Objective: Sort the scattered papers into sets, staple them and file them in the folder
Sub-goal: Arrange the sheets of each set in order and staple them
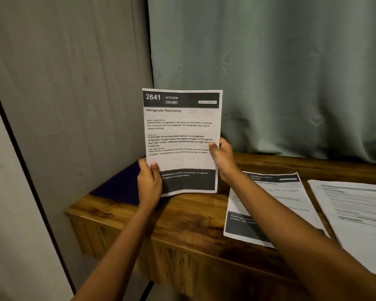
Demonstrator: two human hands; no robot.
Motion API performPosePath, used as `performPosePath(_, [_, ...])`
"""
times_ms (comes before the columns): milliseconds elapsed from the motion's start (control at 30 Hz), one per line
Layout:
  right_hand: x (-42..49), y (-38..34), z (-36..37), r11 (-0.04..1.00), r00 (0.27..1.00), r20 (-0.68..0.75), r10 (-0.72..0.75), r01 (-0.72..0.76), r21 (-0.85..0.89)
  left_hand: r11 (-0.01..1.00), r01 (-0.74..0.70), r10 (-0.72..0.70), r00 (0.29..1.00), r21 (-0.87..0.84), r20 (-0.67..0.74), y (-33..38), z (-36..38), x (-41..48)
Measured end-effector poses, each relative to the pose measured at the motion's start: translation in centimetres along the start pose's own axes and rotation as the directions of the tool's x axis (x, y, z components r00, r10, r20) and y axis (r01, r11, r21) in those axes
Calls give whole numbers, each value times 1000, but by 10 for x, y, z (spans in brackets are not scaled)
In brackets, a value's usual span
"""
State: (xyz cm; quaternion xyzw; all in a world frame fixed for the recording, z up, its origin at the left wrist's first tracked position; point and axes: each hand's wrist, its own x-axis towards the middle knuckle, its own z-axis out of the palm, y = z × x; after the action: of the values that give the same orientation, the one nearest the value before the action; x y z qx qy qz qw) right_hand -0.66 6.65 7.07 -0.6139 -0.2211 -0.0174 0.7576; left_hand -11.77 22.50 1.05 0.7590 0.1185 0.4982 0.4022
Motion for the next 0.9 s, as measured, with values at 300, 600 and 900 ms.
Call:
performPosePath(300, [-10, 10, -7, 999, 999, -2, 54, -54, -5, 996, 7, -8, 1000, 91, 3, -7, 7, -21])
performPosePath(600, [-4, -9, -8, 985, 999, -36, -27, 20, -173, 943, -25, 43, 998, 332, -47, -2, -3, -23])
performPosePath(900, [-1, -14, -16, 975, 997, -74, 35, -50, -216, 974, 143, -118, 982, -176, 145, 4, -27, 0])
